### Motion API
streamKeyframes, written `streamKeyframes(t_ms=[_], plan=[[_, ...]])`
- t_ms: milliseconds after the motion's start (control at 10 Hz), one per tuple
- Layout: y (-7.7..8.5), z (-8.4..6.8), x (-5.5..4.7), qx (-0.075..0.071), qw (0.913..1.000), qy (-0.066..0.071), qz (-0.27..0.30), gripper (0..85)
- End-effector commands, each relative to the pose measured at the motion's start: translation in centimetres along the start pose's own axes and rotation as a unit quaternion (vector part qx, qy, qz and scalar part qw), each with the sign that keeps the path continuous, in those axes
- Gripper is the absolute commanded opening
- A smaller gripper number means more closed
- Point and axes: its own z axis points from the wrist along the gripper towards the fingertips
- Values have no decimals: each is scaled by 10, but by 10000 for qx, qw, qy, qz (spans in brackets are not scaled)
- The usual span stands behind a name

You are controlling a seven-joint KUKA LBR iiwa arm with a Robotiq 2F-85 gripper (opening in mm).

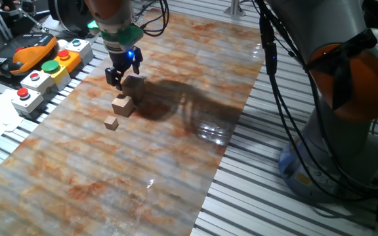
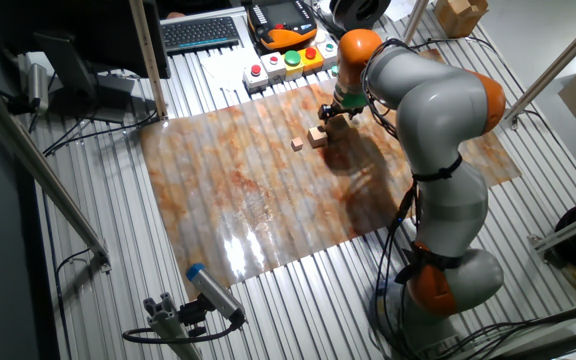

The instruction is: Pick up the small block on the left and move it to the right

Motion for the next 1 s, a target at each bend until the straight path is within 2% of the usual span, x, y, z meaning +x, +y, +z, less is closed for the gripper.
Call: streamKeyframes(t_ms=[0,100,300,500,700,800,900], plan=[[0,0,0,-10,10000,8,-13,680],[0,0,0,-44,10000,49,-53,680],[1,-1,0,-120,9997,155,-156,340],[0,-6,-1,-279,9981,419,-350,0],[2,-14,-1,-221,9981,419,-406,0],[4,-23,-1,-166,9982,414,-393,0],[9,-43,2,-153,9984,453,-310,0]])
